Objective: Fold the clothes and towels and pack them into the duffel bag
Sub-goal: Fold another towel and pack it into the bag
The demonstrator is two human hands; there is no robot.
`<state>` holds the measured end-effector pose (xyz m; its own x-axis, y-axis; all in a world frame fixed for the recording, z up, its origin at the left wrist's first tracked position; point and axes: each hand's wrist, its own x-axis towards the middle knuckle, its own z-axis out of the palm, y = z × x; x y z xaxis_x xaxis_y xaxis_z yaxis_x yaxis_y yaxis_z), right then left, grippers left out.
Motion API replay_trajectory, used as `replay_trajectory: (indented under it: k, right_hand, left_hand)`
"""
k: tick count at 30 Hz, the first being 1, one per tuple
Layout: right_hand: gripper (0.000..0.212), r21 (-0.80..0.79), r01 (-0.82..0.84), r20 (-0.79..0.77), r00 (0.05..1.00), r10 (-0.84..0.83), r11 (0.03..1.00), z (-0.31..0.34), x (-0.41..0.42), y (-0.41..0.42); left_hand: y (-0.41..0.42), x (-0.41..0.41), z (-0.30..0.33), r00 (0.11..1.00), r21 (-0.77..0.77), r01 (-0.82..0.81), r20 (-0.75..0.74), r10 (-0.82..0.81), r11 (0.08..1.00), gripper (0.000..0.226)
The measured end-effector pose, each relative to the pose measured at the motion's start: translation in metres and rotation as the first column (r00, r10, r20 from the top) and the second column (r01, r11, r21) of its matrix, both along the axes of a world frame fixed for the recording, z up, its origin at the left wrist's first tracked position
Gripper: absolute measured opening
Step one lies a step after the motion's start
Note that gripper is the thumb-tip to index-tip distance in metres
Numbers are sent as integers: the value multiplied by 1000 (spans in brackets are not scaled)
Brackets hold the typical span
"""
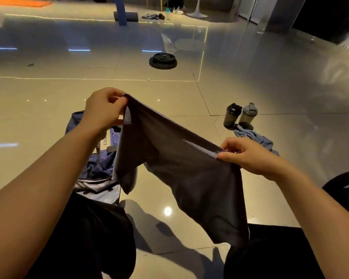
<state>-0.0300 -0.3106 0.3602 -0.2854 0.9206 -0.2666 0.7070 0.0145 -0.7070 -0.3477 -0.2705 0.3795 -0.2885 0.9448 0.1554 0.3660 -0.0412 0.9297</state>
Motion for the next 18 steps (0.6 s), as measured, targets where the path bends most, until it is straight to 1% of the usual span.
replay_trajectory:
  k: [2, 3, 4, 5, 6, 7, 8, 9, 10, 11, 12, 14, 16, 18]
  right_hand:
    - [5, 47, 20, 7, 1000, -20, 999, -1, -2, -1]
    - [3, 80, 19, -4, 1000, -19, 997, 0, -4, -1]
    - [4, 118, 9, -15, 1000, -7, 993, 2, -7, -3]
    - [6, 164, -3, -22, 1000, 7, 987, 5, -11, -5]
    - [9, 218, -15, -31, 999, 22, 976, 8, -16, -7]
    - [13, 273, -24, -36, 999, 35, 962, 12, -21, -9]
    - [15, 323, -29, -41, 998, 45, 946, 14, -27, -11]
    - [15, 365, -34, -43, 998, 53, 930, 16, -32, -13]
    - [14, 399, -40, -39, 997, 61, 916, 18, -36, -14]
    - [12, 425, -44, -31, 997, 64, 904, 18, -39, -15]
    - [9, 445, -42, -23, 998, 58, 895, 18, -40, -15]
    - [8, 460, -10, -27, 999, 25, 888, 17, -40, -13]
    - [11, 420, 27, -44, 999, -9, 907, 15, -34, -11]
    - [11, 310, 15, -35, 999, -5, 951, 14, -24, -9]
  left_hand:
    - [-2, 14, -4, 994, -44, 75, -80, -79, 996, 12]
    - [-4, 22, -7, 974, -83, 150, -159, -162, 985, 11]
    - [-7, 31, -10, 930, -134, 236, -257, -264, 962, 11]
    - [-12, 41, -12, 866, -184, 321, -341, -366, 929, 17]
    - [-17, 52, -15, 803, -224, 397, -385, -455, 890, 28]
    - [-22, 62, -17, 753, -257, 472, -381, -537, 843, 40]
    - [-26, 73, -20, 711, -282, 539, -354, -608, 794, 46]
    - [-28, 82, -22, 679, -297, 584, -330, -656, 755, 44]
    - [-30, 89, -26, 666, -309, 603, -313, -677, 736, 36]
    - [-30, 95, -28, 678, -315, 596, -295, -673, 739, 26]
    - [-30, 98, -29, 707, -314, 573, -277, -650, 757, 19]
    - [-28, 100, -27, 762, -300, 527, -246, -599, 795, 14]
    - [-27, 98, -20, 776, -281, 538, -202, -597, 795, 11]
    - [-27, 93, -11, 756, -266, 575, -189, -627, 774, 9]
